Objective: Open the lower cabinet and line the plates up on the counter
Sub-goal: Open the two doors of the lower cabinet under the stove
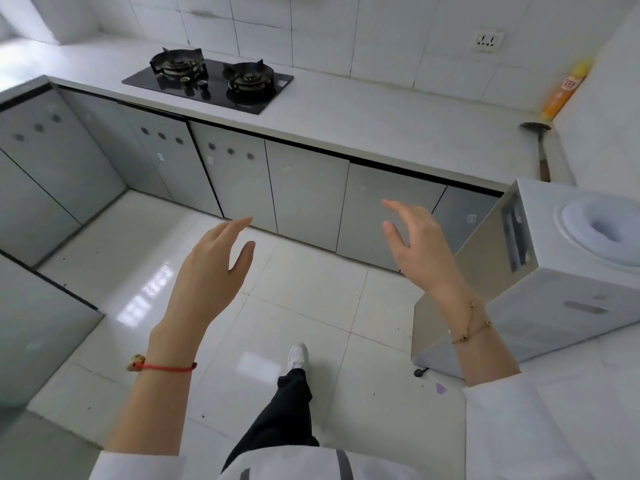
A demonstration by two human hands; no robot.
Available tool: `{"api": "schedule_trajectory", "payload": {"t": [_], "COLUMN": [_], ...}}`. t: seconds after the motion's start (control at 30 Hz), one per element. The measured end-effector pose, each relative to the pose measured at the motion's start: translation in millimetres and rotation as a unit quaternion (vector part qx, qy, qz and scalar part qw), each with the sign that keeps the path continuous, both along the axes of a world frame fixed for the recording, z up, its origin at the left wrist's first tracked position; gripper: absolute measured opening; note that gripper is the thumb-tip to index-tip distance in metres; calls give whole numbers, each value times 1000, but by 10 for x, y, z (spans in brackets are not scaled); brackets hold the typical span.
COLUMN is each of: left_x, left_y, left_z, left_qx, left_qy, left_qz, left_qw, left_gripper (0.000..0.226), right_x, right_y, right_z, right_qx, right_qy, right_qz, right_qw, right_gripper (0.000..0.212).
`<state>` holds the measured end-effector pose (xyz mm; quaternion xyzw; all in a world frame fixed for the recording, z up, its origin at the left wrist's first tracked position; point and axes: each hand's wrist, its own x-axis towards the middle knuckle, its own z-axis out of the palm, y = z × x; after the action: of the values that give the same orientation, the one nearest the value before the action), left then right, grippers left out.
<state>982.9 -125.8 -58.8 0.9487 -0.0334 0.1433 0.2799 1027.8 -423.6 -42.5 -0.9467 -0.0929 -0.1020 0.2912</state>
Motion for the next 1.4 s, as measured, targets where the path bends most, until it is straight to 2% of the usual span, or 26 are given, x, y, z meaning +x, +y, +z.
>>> {"api": "schedule_trajectory", "payload": {"t": [0.27, 0.47, 0.63, 1.0, 1.4], "left_x": [1465, 2668, 3376, 4152, 4858], "left_y": [179, 439, 560, 540, 190], "left_z": [-143, -80, -31, -158, -346], "left_qx": [9, 6, 0, -7, 12], "left_qy": [4, 21, 27, 76, 73], "left_qz": [1, -3, -17, -25, -15], "left_qw": [1000, 1000, 999, 997, 997], "left_gripper": [39, 40, 41, 40, 39], "right_x": [1415, 2613, 3243, 4015, 4802], "right_y": [170, 470, 639, 672, 336], "right_z": [-278, -237, -240, -393, -594], "right_qx": [6, 17, 13, 5, -8], "right_qy": [6, 13, 7, 18, 27], "right_qz": [-3, -11, -18, -17, 3], "right_qw": [1000, 1000, 1000, 1000, 1000], "right_gripper": [40, 40, 39, 38, 36]}}
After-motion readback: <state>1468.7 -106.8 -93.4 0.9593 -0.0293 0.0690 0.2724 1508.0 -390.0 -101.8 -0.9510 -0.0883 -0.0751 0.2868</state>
